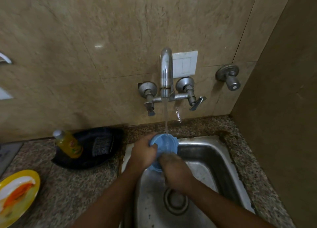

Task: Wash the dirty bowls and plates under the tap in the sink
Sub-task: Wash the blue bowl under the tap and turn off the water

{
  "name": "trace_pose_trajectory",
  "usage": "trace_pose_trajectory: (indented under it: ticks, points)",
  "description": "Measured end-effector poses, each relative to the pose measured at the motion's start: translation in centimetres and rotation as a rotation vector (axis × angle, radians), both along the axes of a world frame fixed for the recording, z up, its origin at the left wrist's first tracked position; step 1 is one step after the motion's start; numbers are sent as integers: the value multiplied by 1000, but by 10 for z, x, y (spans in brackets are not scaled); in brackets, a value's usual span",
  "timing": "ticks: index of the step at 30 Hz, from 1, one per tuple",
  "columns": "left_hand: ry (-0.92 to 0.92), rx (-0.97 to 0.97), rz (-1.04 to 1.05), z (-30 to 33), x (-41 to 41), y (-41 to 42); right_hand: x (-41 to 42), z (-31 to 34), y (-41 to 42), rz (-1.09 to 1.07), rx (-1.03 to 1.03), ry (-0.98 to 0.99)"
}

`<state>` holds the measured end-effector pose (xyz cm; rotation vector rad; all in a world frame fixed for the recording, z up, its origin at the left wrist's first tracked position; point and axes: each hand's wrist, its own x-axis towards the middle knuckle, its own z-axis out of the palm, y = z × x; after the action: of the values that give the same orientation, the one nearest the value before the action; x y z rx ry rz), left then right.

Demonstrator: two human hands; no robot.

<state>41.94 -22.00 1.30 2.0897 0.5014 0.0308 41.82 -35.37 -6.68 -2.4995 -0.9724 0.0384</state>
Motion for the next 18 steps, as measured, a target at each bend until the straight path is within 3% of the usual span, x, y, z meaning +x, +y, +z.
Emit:
trace_pose_trajectory:
  ticks: [3, 7, 11, 15, 18]
  points:
    - [3, 123, -68, 9, 11, -3, -16, 1, 13, 88, 129, 117]
    - [54, 181, -164, 10, 4, -8, 5, -19, -21, 135, -56, -175]
    - [74, 225, -182, 8, 11, -9, -19, -7, 3, 123, -49, 80]
    - [79, 152, -167, 6, 6, -4, 0, -16, -21, 128, -174, -273]
    - [84, 189, -174, 9, 12, -4, -12, 0, 1, 51, -102, -47]
